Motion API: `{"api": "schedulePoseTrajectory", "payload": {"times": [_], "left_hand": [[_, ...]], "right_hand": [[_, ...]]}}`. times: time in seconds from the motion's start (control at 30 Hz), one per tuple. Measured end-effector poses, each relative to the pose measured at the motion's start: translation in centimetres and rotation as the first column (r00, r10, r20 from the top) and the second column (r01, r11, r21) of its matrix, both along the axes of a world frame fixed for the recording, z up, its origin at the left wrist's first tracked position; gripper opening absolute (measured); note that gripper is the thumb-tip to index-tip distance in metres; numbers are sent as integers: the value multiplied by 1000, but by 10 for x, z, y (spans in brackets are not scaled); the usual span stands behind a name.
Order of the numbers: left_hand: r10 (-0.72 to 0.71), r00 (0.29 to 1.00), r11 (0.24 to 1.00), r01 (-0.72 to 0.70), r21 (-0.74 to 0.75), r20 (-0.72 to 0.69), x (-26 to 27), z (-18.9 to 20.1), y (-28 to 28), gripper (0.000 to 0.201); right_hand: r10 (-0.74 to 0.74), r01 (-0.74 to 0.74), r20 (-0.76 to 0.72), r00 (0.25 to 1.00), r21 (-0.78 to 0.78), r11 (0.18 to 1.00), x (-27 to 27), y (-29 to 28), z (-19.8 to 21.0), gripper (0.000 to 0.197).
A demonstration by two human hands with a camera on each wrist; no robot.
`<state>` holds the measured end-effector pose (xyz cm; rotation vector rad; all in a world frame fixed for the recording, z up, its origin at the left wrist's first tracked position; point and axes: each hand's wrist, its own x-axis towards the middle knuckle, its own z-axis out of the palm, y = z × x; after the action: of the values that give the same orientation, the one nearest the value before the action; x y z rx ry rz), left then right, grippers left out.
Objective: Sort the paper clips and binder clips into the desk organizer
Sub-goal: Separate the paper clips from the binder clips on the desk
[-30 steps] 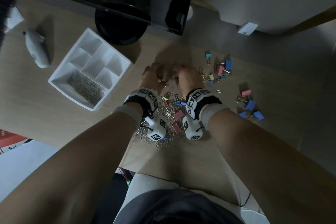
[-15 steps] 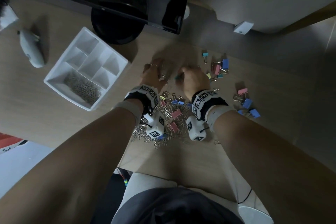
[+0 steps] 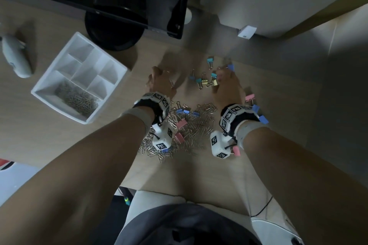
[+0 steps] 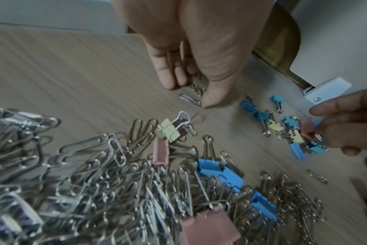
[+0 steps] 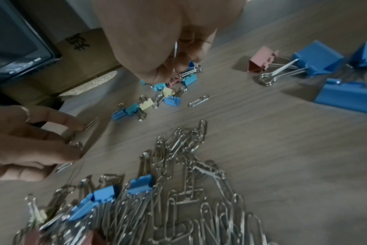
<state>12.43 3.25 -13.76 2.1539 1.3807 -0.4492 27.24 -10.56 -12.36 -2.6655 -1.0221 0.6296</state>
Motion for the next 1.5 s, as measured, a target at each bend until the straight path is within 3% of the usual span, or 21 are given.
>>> {"api": "schedulePoseTrajectory", "payload": {"times": [0.2, 0.33, 0.5, 0.57, 0.83, 0.93, 1.07, 1.1, 1.17, 1.23, 1.5], "left_hand": [[-47, 998, 998, 46, -46, -29, -10, -7, -7, 51], [-32, 997, 994, 24, -104, -77, -22, -14, -15, 47], [89, 995, 992, -86, -94, 33, -39, -9, -29, 35], [129, 988, 990, -123, -63, 89, -47, -6, -34, 38], [199, 979, 972, -193, -133, 34, -81, -13, -52, 41], [207, 977, 970, -198, -140, 53, -83, -15, -56, 25], [189, 979, 970, -173, -172, 82, -80, -10, -58, 20], [170, 983, 975, -158, -156, 65, -79, -7, -58, 22], [143, 989, 984, -139, -114, 25, -77, -3, -60, 55], [105, 992, 991, -99, -86, 71, -75, 1, -61, 66], [-9, 999, 997, 11, -77, 31, -63, 1, -59, 51]], "right_hand": [[127, -121, -79, 989, 75, 990, -20, -6, -7, 21], [297, -295, -201, 934, 39, 955, -34, -19, -15, 32], [356, -372, -284, 890, -2, 928, -49, -31, -16, 28], [385, -398, -247, 889, -4, 917, -52, -34, -15, 29], [356, -373, -161, 920, -86, 924, -58, -28, -18, 28], [360, -375, -149, 921, -90, 923, -59, -31, -19, 27], [329, -345, -157, 931, -93, 934, -60, -32, -19, 30], [317, -336, -172, 933, -96, 937, -61, -32, -19, 35], [311, -332, -186, 932, -95, 938, -63, -33, -17, 44], [307, -323, -177, 935, -72, 944, -64, -35, -15, 48], [247, -241, -188, 951, 54, 969, -60, -37, -1, 35]]}}
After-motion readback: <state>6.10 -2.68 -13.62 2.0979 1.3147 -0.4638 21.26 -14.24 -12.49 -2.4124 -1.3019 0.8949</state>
